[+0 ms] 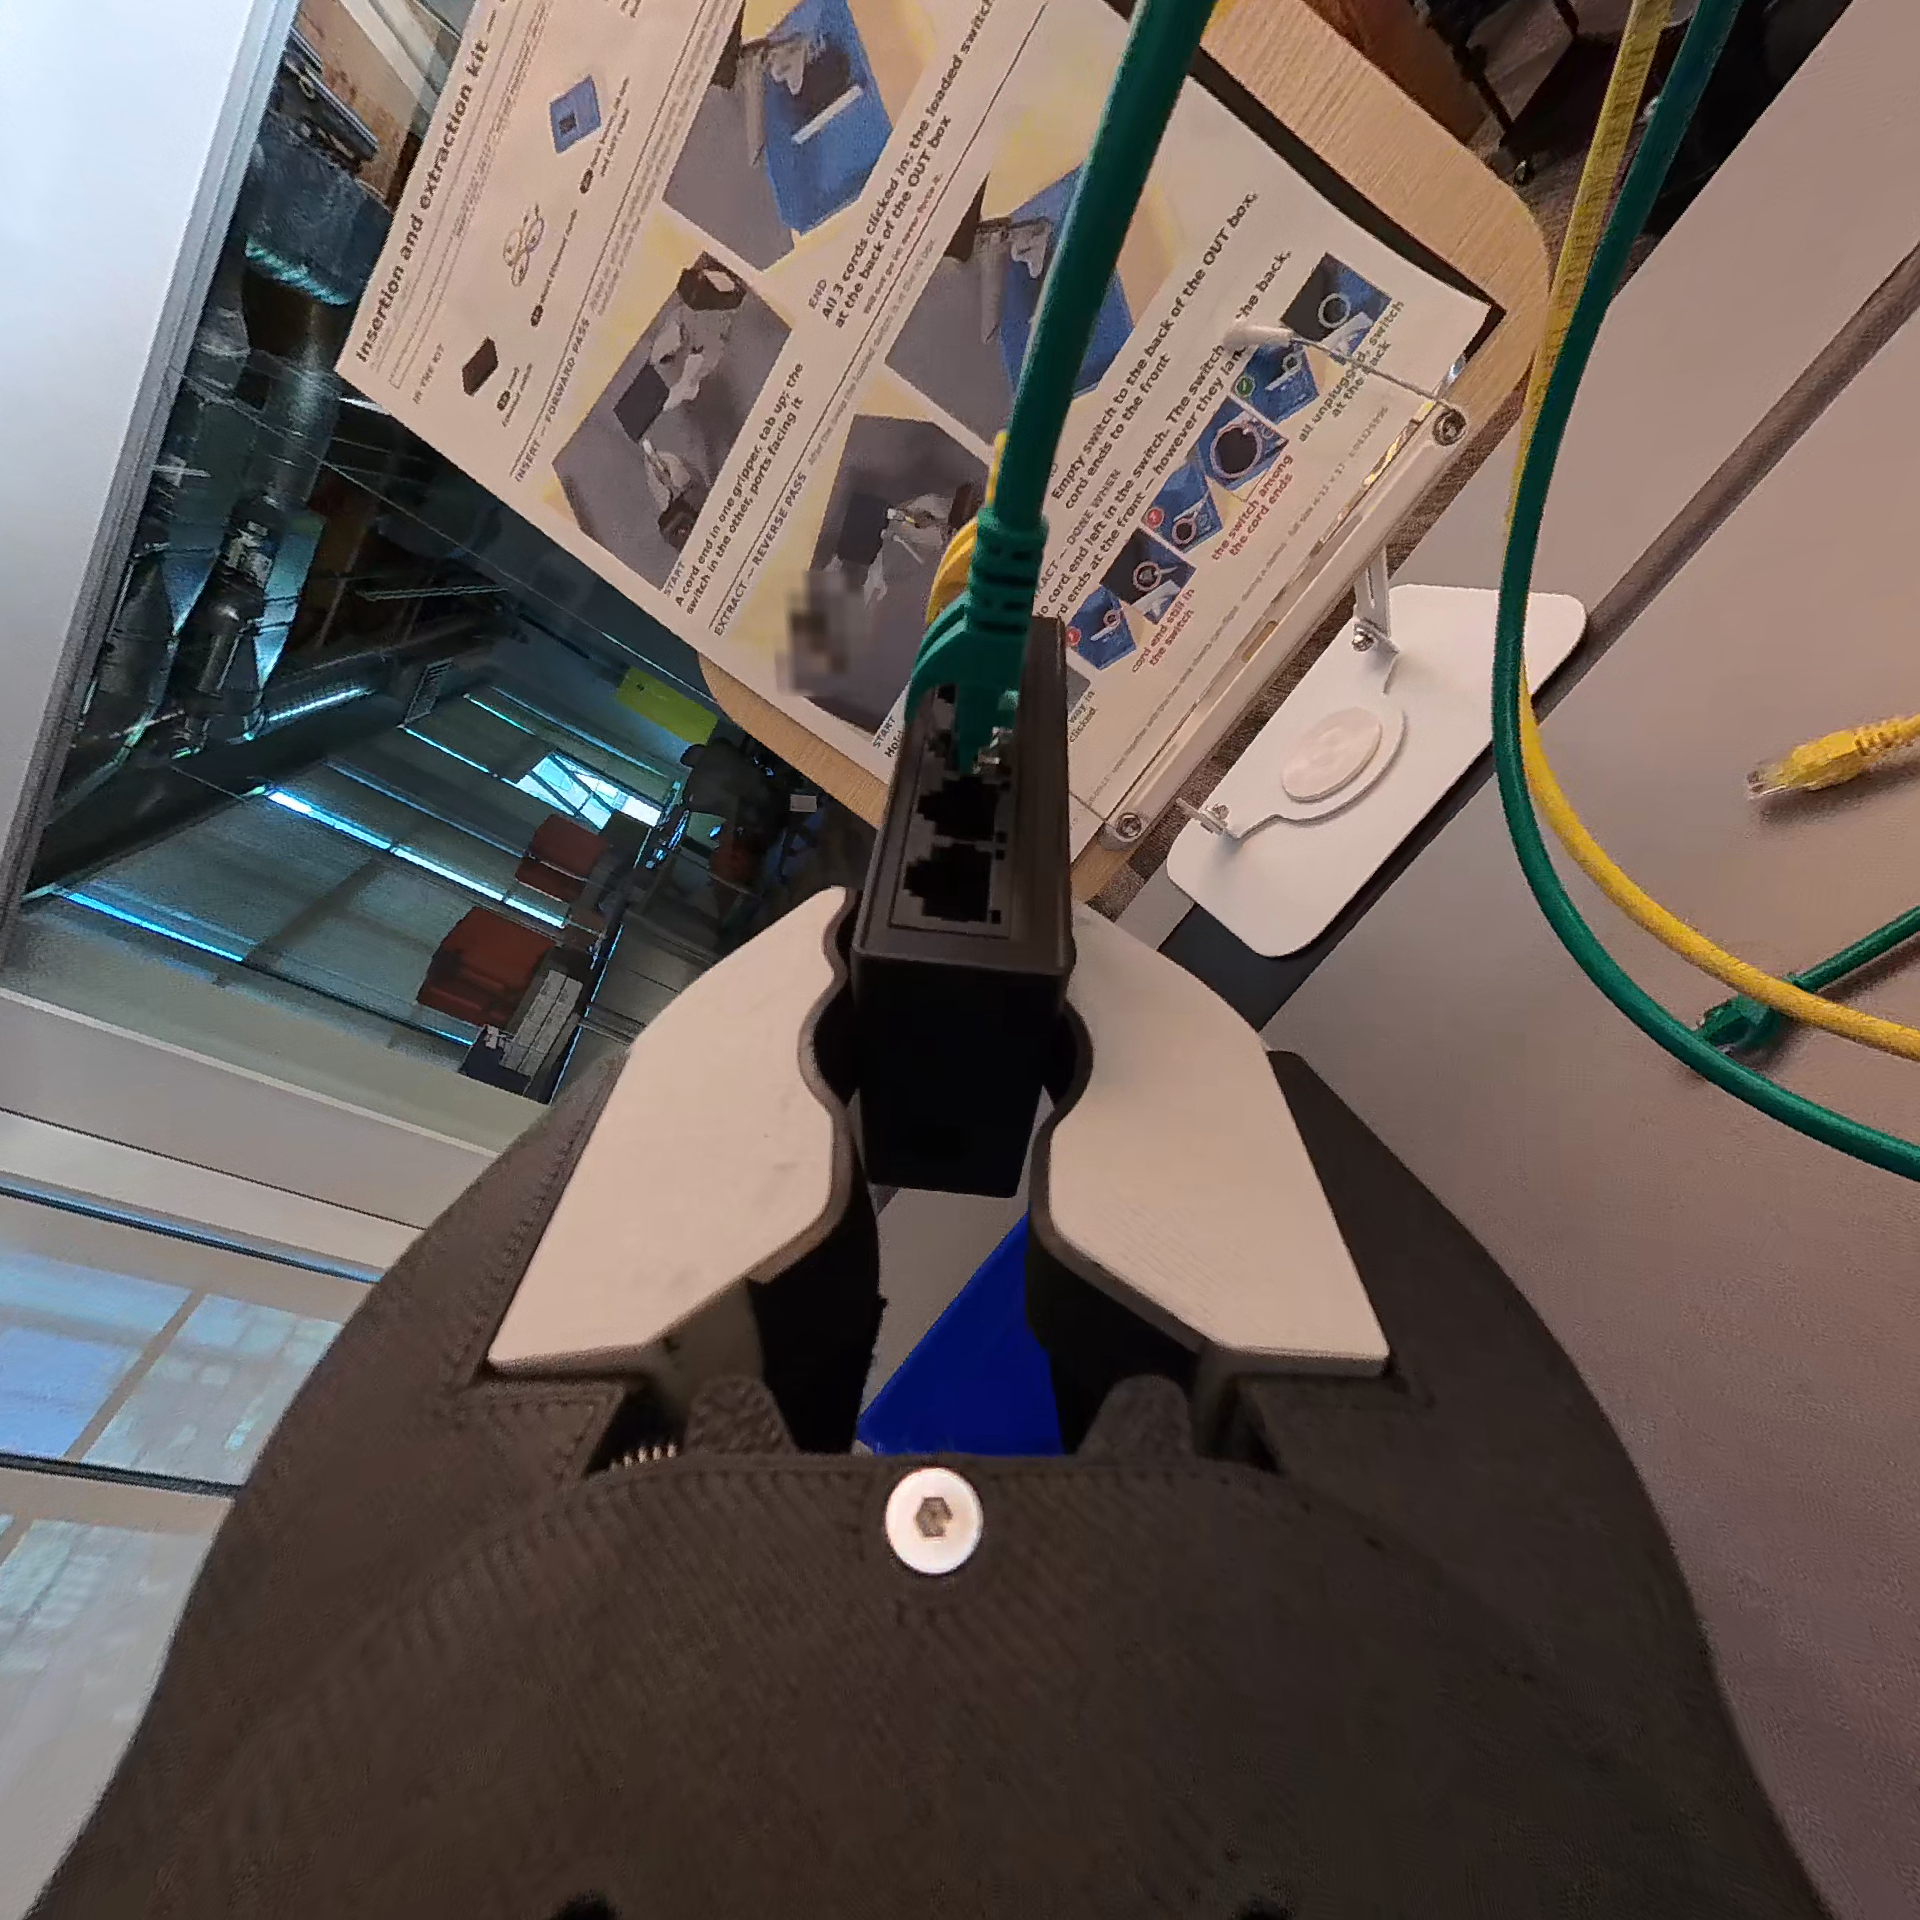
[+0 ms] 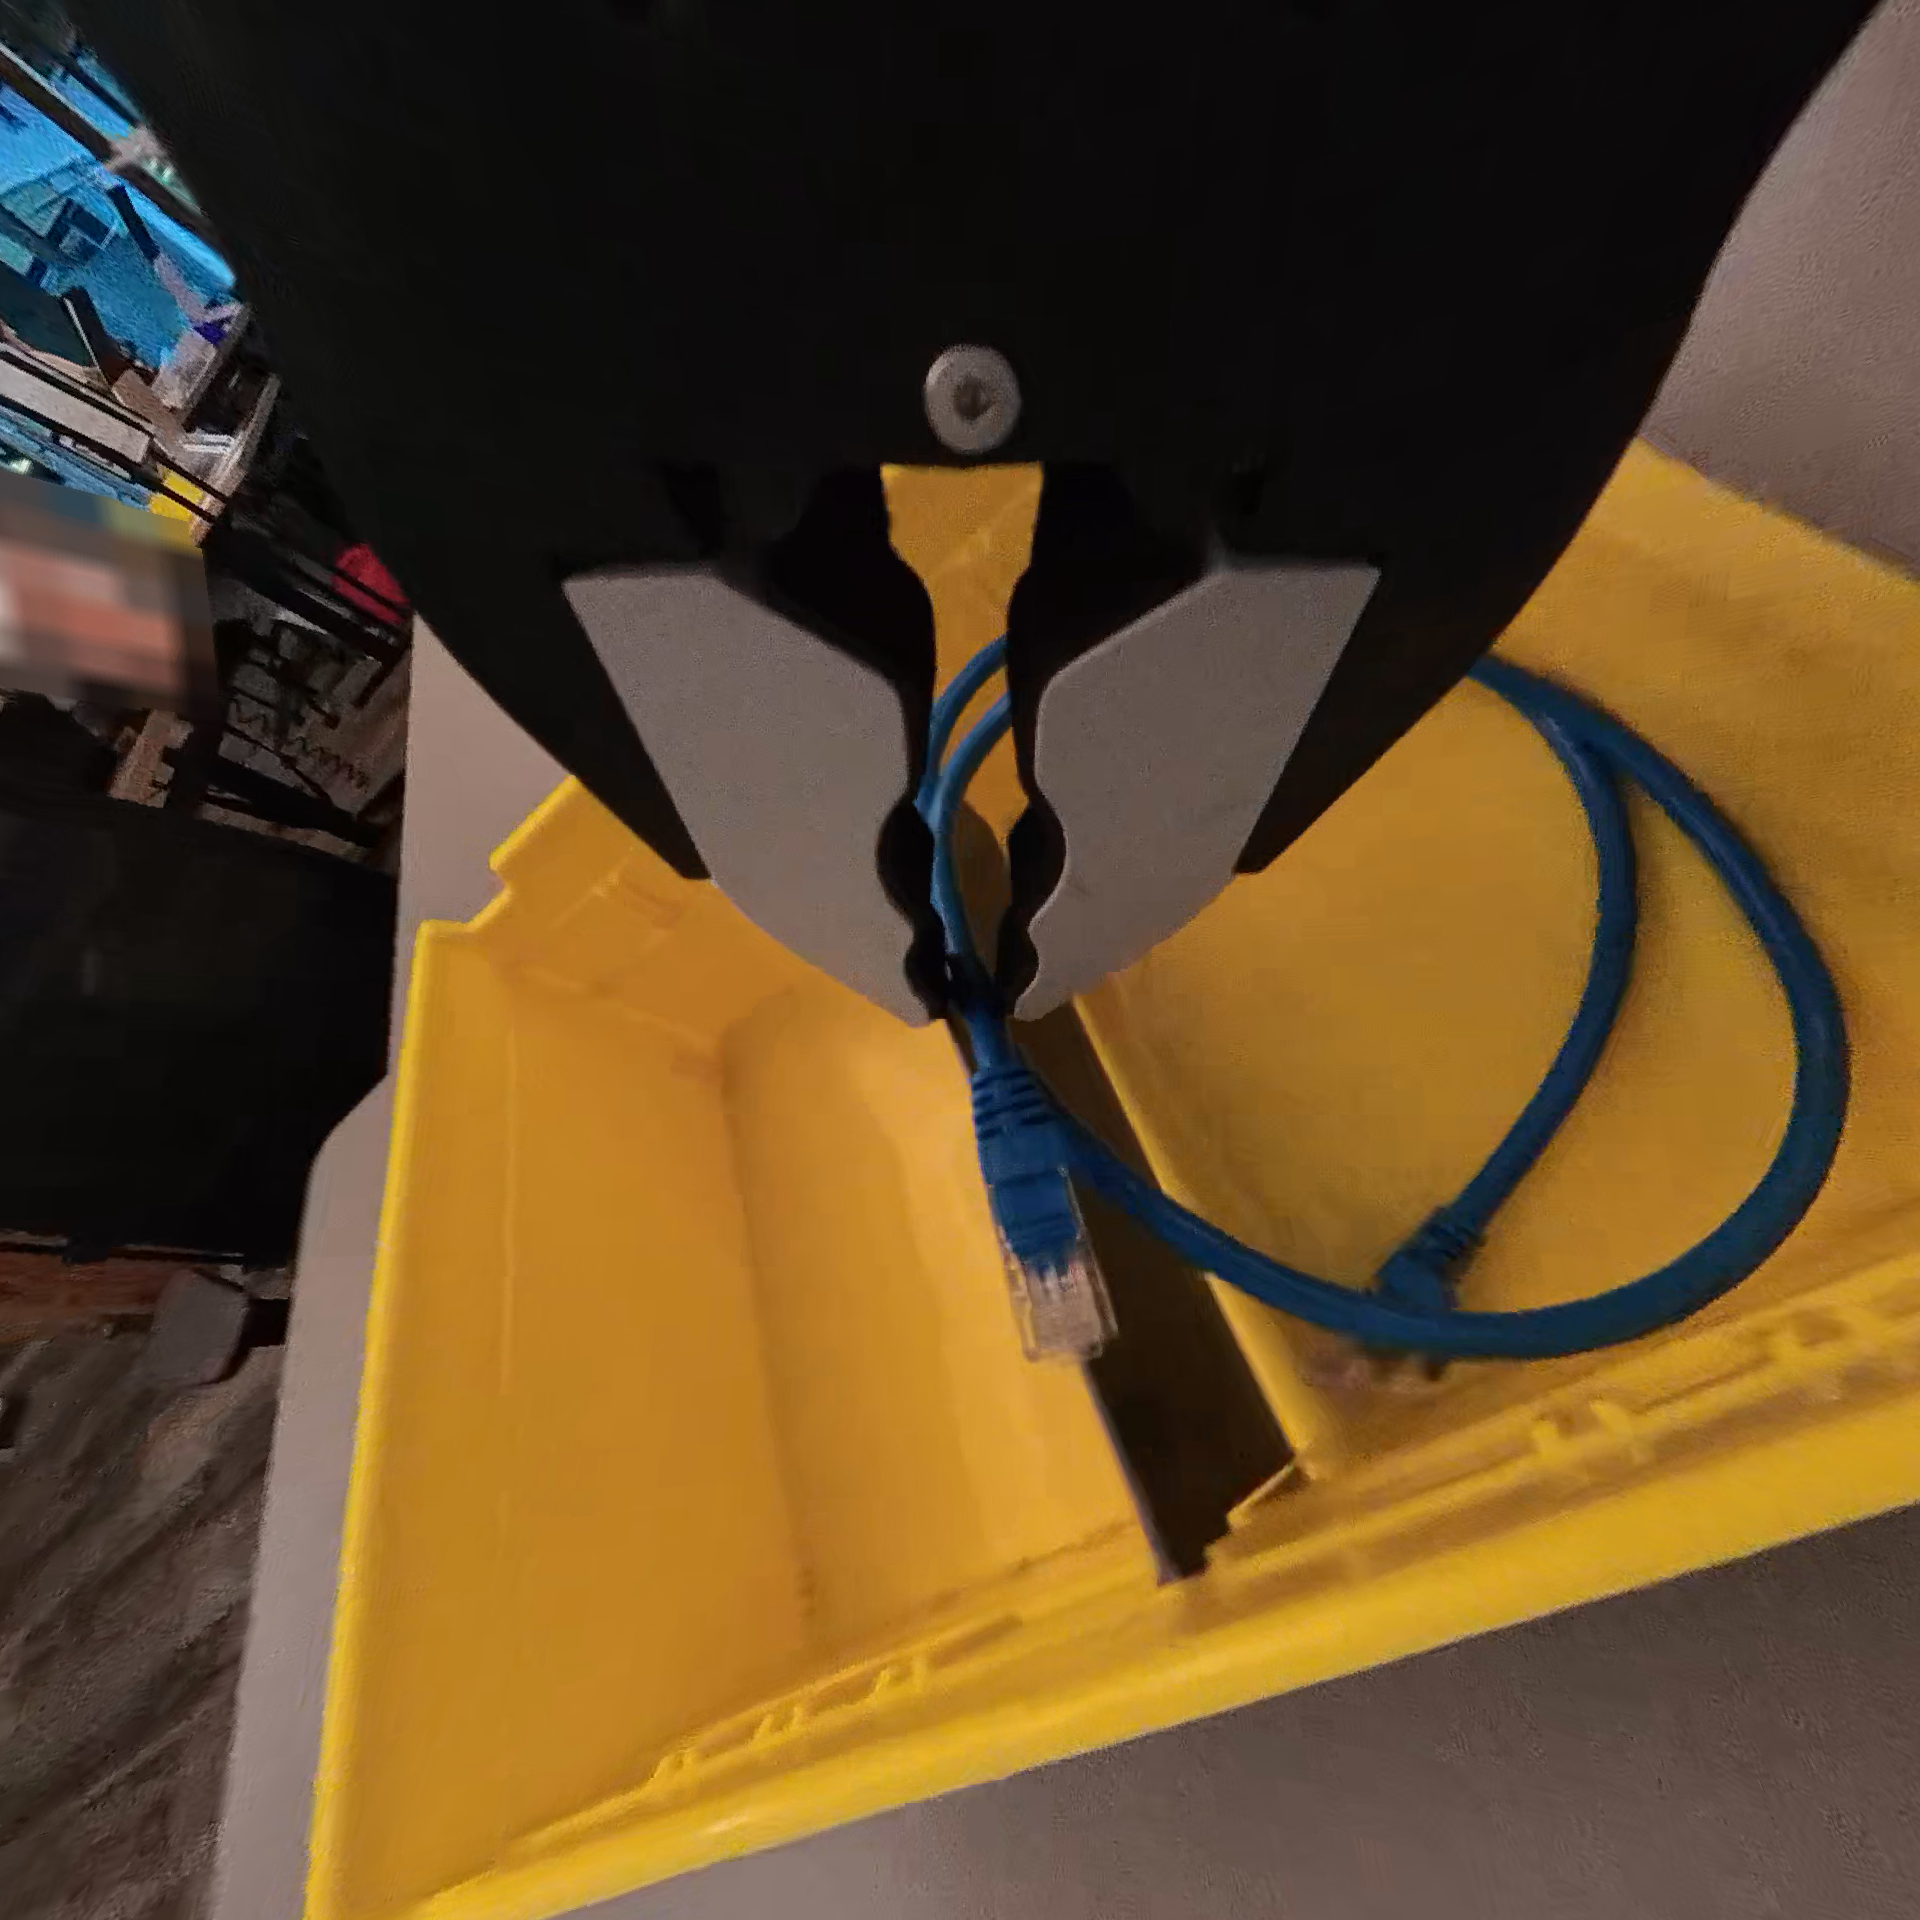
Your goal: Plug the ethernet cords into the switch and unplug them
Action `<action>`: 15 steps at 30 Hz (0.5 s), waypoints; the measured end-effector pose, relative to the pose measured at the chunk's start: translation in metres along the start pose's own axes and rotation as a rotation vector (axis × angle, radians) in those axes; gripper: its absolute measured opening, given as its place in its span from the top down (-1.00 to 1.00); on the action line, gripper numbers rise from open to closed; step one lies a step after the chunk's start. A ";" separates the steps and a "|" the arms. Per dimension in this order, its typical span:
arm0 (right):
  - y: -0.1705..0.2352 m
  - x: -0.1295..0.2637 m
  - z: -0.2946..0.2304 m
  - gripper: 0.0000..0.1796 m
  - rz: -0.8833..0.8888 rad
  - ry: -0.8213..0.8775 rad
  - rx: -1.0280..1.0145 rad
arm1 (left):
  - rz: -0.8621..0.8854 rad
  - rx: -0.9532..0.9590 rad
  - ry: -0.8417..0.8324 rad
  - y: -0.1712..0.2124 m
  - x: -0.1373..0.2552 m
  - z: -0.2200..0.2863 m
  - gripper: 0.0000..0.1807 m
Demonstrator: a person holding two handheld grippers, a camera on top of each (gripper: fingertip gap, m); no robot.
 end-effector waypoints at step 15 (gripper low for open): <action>-0.015 0.060 0.013 0.78 0.206 -0.020 -0.069 | 0.014 -0.006 0.011 -0.004 0.001 0.003 0.67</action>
Point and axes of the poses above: each gripper's, where its closed fingertips meet, x back along the fingers, y out of its underside, z = x × y across the jaws, the point moved 8 cm from there along x, back along the fingers, and after that the axes turned 12 degrees about -y, right-handed, at the moved point
